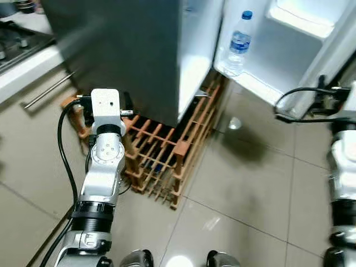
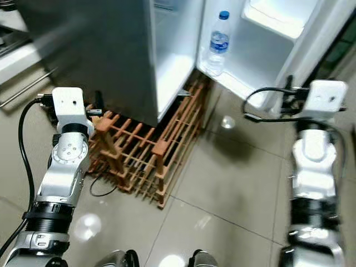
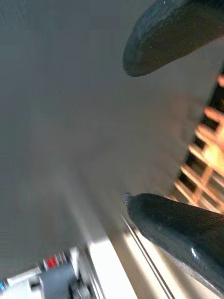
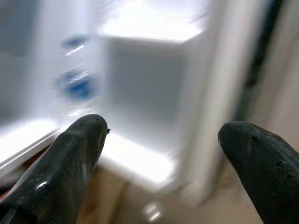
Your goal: Restocking fridge
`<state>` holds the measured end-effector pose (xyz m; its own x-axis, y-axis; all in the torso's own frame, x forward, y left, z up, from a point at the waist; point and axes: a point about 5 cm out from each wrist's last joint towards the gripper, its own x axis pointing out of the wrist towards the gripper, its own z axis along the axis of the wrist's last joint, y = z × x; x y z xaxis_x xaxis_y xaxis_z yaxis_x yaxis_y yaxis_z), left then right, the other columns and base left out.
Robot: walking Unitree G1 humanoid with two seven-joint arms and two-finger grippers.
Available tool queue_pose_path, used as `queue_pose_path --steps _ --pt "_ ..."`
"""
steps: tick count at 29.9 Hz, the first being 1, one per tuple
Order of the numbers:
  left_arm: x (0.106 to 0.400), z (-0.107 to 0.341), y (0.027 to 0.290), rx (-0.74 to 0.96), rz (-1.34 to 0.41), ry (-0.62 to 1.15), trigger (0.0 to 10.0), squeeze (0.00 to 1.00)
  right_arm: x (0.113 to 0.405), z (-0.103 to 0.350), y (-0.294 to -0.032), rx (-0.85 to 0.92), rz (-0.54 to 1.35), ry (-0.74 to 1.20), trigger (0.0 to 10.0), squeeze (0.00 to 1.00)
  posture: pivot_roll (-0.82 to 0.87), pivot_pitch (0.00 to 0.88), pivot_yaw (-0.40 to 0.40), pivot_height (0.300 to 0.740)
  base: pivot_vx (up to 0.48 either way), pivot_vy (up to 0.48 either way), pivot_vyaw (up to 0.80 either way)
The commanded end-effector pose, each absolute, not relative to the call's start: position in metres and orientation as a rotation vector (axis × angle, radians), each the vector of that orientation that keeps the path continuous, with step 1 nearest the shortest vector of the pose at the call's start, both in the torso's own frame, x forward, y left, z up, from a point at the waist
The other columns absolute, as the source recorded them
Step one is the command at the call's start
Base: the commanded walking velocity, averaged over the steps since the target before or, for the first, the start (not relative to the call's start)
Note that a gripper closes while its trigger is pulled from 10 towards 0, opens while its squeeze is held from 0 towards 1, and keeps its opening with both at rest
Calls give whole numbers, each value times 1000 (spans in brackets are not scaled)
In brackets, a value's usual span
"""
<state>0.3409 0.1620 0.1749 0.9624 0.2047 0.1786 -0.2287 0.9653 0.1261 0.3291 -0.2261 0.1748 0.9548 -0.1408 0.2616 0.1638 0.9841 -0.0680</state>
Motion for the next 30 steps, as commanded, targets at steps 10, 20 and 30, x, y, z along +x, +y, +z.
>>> queue_pose_path --steps 10,20,30 --pt "336 169 166 16 161 -171 10000 0 330 160 -167 4 40 -197 10000 0 -75 46 -4 740 0 0 375" --pt "338 178 175 -47 220 -216 10000 0 347 165 -155 13 85 -198 10000 55 -52 5 -18 740 0 0 721" --pt "333 177 178 59 254 -233 10000 0 351 164 -154 16 107 -192 10000 161 -43 7 -47 740 0 0 708"
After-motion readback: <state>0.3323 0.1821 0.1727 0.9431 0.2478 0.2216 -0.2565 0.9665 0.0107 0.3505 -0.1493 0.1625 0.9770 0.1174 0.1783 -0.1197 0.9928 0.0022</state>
